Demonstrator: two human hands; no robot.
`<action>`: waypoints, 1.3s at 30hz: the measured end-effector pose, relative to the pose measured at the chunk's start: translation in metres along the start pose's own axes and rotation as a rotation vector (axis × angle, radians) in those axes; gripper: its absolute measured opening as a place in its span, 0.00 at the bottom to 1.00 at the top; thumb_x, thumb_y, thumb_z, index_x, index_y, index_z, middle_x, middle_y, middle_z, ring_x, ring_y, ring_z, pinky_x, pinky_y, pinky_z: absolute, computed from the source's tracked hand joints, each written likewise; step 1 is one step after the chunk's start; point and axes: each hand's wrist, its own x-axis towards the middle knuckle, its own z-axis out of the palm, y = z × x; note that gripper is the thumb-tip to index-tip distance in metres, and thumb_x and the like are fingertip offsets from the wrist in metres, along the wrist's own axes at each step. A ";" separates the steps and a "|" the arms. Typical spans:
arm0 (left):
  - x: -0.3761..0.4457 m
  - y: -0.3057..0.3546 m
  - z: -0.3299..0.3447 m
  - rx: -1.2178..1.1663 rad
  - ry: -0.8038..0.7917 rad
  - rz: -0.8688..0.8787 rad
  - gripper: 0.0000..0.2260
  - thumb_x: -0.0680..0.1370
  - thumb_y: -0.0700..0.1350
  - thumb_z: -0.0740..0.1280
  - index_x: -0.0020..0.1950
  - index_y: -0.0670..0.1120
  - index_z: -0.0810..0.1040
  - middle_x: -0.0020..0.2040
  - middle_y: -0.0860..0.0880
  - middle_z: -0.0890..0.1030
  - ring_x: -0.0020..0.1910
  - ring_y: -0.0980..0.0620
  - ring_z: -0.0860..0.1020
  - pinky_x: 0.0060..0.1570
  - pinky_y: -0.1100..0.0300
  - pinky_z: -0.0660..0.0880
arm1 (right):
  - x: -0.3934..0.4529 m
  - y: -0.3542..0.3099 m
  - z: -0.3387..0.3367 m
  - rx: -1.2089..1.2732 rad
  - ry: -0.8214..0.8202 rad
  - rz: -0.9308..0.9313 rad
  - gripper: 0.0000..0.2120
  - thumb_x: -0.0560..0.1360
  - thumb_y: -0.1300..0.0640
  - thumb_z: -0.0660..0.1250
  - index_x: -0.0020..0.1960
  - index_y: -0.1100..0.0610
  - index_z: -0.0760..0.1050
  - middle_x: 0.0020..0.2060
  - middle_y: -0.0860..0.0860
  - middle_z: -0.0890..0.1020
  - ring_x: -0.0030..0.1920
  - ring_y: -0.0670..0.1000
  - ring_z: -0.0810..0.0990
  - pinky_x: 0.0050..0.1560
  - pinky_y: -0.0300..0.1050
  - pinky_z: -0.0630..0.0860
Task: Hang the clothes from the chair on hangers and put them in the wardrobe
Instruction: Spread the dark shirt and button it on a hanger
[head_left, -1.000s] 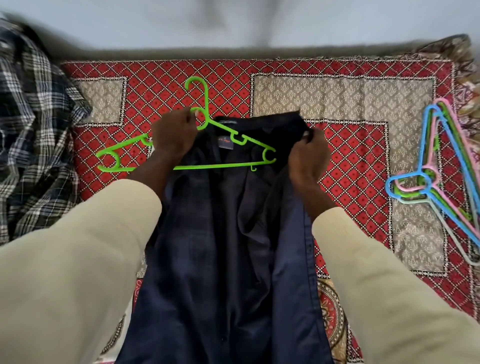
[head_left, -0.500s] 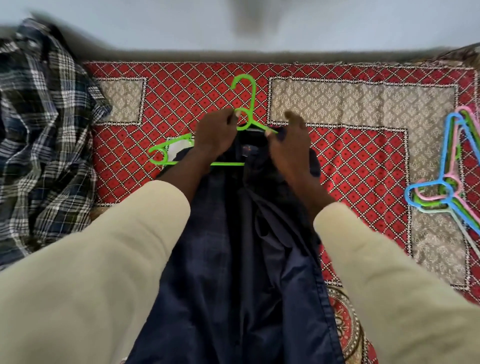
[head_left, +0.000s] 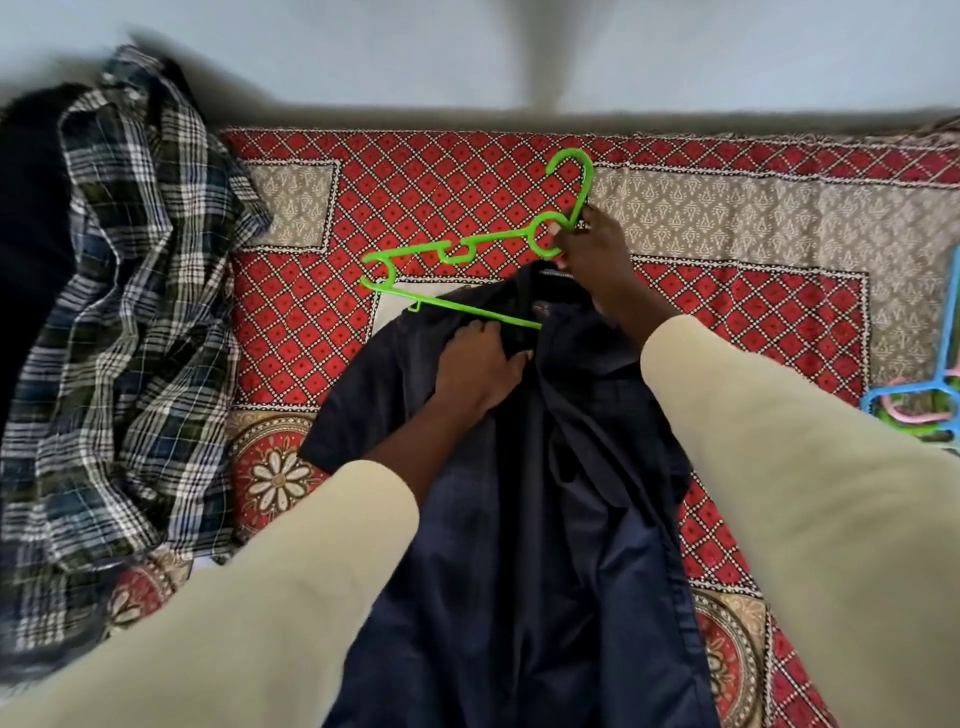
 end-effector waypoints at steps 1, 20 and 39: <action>0.004 0.004 0.004 0.026 0.009 -0.049 0.24 0.76 0.60 0.66 0.60 0.41 0.74 0.59 0.40 0.76 0.61 0.39 0.73 0.58 0.47 0.71 | 0.000 0.001 0.001 0.013 -0.003 -0.001 0.08 0.76 0.58 0.69 0.51 0.62 0.76 0.40 0.58 0.80 0.36 0.53 0.76 0.38 0.50 0.76; 0.054 -0.091 -0.092 -0.851 0.011 -0.416 0.08 0.75 0.42 0.71 0.36 0.47 0.78 0.34 0.47 0.77 0.30 0.52 0.76 0.26 0.63 0.74 | 0.007 0.001 -0.027 0.106 -0.199 0.047 0.01 0.79 0.59 0.67 0.48 0.54 0.76 0.42 0.48 0.82 0.37 0.43 0.80 0.36 0.35 0.76; 0.084 -0.083 -0.167 -0.673 0.210 -0.144 0.08 0.70 0.50 0.77 0.35 0.49 0.82 0.32 0.49 0.80 0.30 0.57 0.74 0.35 0.60 0.71 | 0.018 -0.002 -0.011 -0.452 -0.191 0.015 0.10 0.78 0.62 0.67 0.56 0.66 0.76 0.44 0.59 0.81 0.27 0.44 0.78 0.27 0.34 0.75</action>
